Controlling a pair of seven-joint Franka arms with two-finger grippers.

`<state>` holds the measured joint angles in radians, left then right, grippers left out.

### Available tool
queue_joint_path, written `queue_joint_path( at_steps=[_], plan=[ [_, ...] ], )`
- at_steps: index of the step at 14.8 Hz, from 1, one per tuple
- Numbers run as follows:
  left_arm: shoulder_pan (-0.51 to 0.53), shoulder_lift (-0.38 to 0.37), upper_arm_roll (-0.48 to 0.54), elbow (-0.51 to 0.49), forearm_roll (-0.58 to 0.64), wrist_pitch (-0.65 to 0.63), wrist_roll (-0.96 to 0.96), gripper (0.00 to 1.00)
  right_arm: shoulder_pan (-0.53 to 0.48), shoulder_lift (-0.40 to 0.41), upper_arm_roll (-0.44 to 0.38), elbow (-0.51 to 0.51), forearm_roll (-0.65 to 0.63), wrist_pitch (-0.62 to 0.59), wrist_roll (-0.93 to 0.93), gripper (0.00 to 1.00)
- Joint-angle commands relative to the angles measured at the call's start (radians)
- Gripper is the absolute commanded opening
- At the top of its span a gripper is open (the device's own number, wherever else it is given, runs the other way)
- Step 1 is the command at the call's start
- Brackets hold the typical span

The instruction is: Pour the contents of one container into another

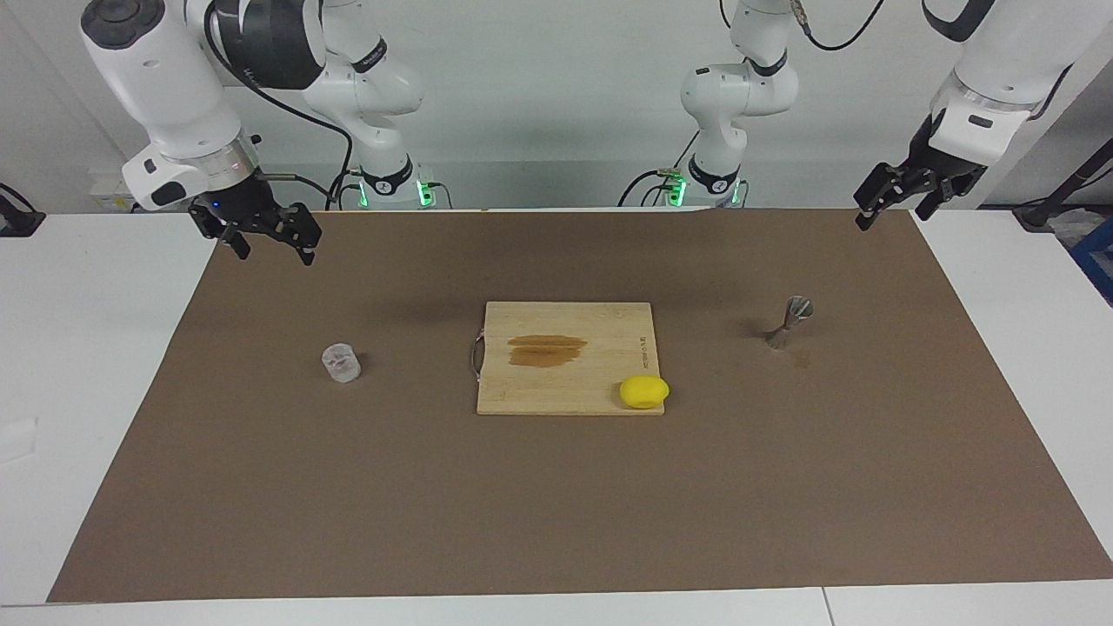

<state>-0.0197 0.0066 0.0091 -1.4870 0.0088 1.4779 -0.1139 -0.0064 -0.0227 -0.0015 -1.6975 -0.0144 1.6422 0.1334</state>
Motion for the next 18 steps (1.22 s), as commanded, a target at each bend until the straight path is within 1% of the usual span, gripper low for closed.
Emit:
queue_joint_path(
  at_steps=[1,7,13,18],
  plan=[
    [0.003,-0.016,-0.003,-0.021,0.017,0.019,-0.004,1.0,-0.011,-0.02,0.003,-0.016,0.022,-0.012,-0.017,1.0],
    [-0.006,-0.016,-0.003,-0.022,0.017,0.03,-0.009,1.0,-0.011,-0.019,0.003,-0.016,0.022,-0.012,-0.015,1.0],
    [-0.012,-0.02,-0.003,-0.047,0.017,0.084,-0.013,1.0,-0.011,-0.019,0.003,-0.016,0.022,-0.012,-0.015,1.0],
    [-0.019,-0.057,-0.004,-0.139,0.016,0.174,-0.072,1.0,-0.011,-0.019,0.003,-0.016,0.022,-0.012,-0.017,1.0]
  ],
)
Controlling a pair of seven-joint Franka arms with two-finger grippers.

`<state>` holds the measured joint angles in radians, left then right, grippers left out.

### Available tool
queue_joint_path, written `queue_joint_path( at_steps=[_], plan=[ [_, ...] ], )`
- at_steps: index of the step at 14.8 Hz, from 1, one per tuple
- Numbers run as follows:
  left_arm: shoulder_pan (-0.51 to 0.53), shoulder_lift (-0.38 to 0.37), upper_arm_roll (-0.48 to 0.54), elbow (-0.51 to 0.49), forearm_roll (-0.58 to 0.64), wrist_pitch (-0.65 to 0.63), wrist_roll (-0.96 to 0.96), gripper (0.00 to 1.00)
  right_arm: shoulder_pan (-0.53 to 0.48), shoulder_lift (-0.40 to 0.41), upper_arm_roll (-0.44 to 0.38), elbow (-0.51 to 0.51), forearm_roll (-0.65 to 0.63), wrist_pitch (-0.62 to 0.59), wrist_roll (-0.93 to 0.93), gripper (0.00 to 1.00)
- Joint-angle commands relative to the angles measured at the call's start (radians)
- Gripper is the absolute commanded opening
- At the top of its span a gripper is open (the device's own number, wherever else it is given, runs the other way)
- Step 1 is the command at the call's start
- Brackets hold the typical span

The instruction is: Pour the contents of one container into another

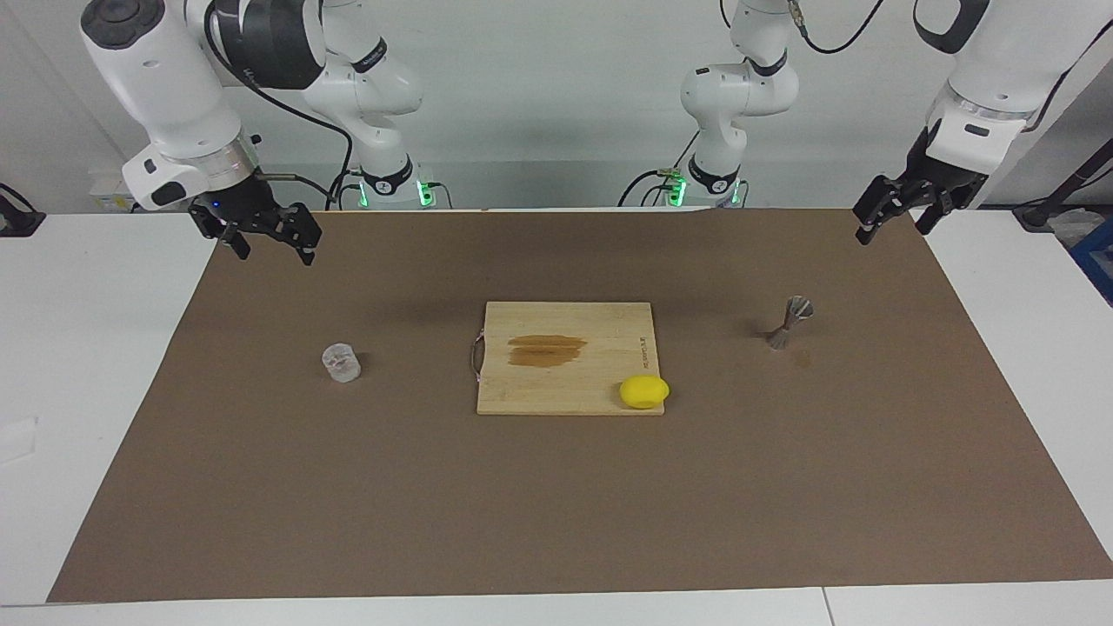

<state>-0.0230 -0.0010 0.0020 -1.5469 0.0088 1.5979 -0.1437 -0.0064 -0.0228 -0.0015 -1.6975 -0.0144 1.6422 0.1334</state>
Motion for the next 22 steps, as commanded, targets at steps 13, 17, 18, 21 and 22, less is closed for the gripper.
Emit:
queue_joint_path(
  at_steps=[13,17,18,21,22],
  plan=[
    [-0.092,-0.096,0.001,-0.334,0.003,0.509,-0.227,1.0,-0.011,-0.019,0.003,-0.016,0.022,-0.012,-0.017,1.0],
    [-0.054,-0.086,0.003,-0.36,0.005,0.542,-0.205,1.0,-0.011,-0.019,0.003,-0.016,0.022,-0.012,-0.015,1.0],
    [-0.057,-0.086,0.004,-0.363,0.005,0.548,-0.186,1.0,-0.011,-0.019,0.003,-0.016,0.022,-0.012,-0.015,1.0],
    [-0.043,-0.088,0.004,-0.387,0.005,0.626,-0.117,1.0,-0.011,-0.019,0.003,-0.016,0.022,-0.012,-0.015,1.0],
    [-0.031,-0.092,0.004,-0.401,0.005,0.634,-0.116,1.0,-0.011,-0.019,0.003,-0.016,0.022,-0.012,-0.015,1.0]
  ],
)
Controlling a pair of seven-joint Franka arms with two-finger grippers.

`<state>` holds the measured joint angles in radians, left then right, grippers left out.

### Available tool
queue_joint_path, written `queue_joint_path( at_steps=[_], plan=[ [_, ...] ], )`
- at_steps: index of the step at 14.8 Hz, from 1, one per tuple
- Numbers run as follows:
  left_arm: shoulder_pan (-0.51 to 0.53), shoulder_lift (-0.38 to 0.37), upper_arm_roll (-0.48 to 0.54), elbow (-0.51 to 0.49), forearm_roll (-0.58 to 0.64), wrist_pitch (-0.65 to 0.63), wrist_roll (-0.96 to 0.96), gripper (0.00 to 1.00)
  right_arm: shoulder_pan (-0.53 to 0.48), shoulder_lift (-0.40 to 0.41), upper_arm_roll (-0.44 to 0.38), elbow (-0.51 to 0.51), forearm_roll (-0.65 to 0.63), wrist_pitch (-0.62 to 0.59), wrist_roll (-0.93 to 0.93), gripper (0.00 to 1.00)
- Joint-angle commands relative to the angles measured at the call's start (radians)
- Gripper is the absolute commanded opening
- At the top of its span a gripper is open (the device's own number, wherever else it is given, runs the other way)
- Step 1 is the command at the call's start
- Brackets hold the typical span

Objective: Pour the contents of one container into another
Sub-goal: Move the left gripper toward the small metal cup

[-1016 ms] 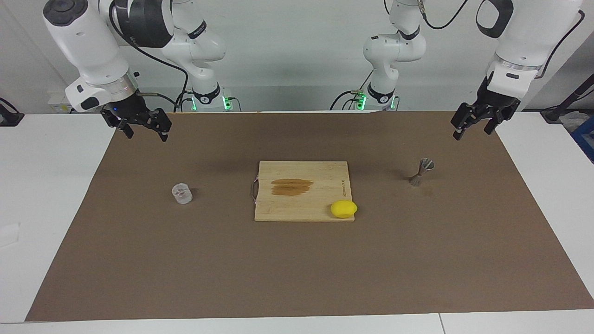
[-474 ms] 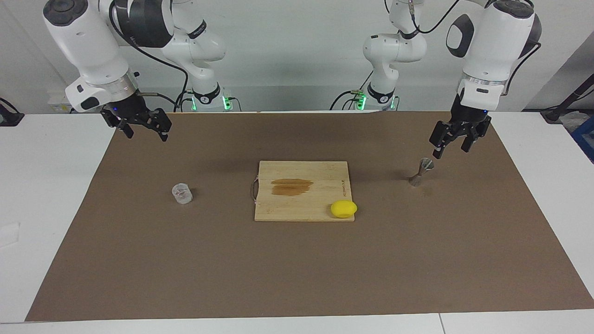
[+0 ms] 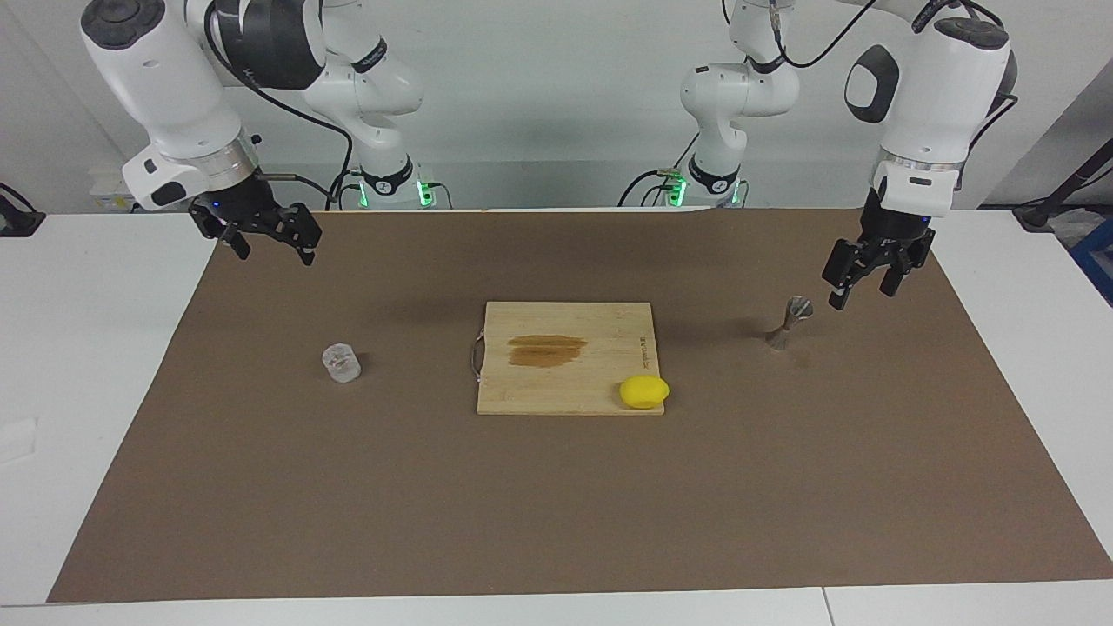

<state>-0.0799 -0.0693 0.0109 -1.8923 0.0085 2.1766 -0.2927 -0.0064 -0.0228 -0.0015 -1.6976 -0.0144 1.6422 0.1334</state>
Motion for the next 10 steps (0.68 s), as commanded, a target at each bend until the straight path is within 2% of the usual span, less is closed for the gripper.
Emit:
queue_joint_path(
  at_steps=[1,6,10],
  plan=[
    [0.029,-0.029,-0.005,-0.066,0.005,0.052,0.033,1.0,-0.011,-0.019,0.003,-0.016,0.022,-0.012,-0.015,1.0],
    [-0.037,-0.04,-0.008,-0.067,0.005,-0.089,0.015,1.0,-0.011,-0.019,0.003,-0.016,0.022,-0.012,-0.015,1.0],
    [-0.021,-0.029,-0.006,0.018,0.001,-0.291,0.012,1.0,-0.011,-0.019,0.003,-0.016,0.022,-0.012,-0.015,1.0]
  ],
)
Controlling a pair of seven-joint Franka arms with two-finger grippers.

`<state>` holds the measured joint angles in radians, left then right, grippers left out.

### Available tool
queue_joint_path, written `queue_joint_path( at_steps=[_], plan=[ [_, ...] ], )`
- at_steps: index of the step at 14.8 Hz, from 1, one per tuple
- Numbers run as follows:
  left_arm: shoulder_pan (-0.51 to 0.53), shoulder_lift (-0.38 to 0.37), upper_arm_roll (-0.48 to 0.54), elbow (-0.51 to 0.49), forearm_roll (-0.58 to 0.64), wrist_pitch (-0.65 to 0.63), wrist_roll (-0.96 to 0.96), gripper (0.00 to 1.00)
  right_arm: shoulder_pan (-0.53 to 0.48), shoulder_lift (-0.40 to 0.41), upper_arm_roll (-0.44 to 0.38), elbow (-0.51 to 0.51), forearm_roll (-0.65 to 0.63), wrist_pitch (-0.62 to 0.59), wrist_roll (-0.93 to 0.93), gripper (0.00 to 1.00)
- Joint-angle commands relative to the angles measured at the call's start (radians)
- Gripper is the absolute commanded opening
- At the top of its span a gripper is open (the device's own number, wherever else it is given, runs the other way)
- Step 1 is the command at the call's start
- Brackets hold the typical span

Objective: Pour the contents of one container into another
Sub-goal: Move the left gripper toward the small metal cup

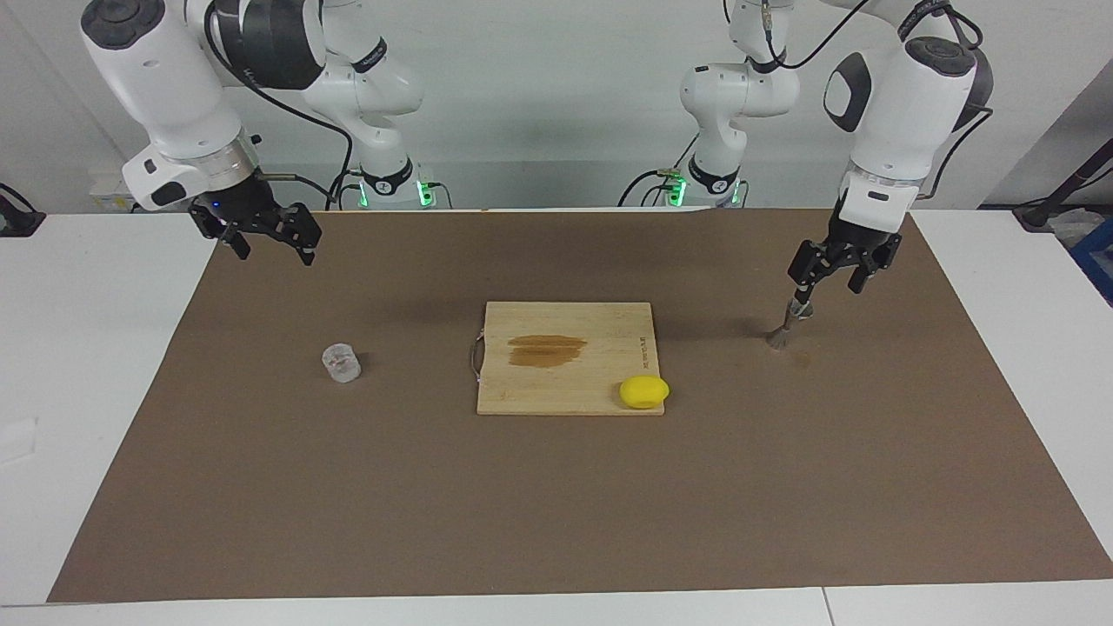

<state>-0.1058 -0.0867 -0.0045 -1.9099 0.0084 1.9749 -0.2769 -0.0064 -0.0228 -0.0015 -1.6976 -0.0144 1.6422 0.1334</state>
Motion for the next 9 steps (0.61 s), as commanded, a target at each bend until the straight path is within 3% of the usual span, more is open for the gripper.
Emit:
queue_joint_path(
  at_steps=[1,4,6,9],
  plan=[
    [0.003,-0.012,0.009,0.032,-0.001,-0.073,-0.001,1.0,-0.011,-0.019,0.003,-0.016,0.022,-0.012,-0.015,1.0],
    [0.011,-0.013,0.011,0.029,-0.031,-0.073,0.016,1.0,-0.011,-0.02,0.003,-0.016,0.022,-0.012,-0.015,1.0],
    [0.015,-0.01,0.021,0.035,-0.23,-0.062,0.025,1.0,-0.011,-0.019,0.003,-0.016,0.022,-0.012,-0.017,1.0],
    [0.043,-0.016,0.021,0.026,-0.246,-0.08,0.039,1.0,-0.011,-0.019,0.003,-0.016,0.022,-0.012,-0.015,1.0]
  ],
)
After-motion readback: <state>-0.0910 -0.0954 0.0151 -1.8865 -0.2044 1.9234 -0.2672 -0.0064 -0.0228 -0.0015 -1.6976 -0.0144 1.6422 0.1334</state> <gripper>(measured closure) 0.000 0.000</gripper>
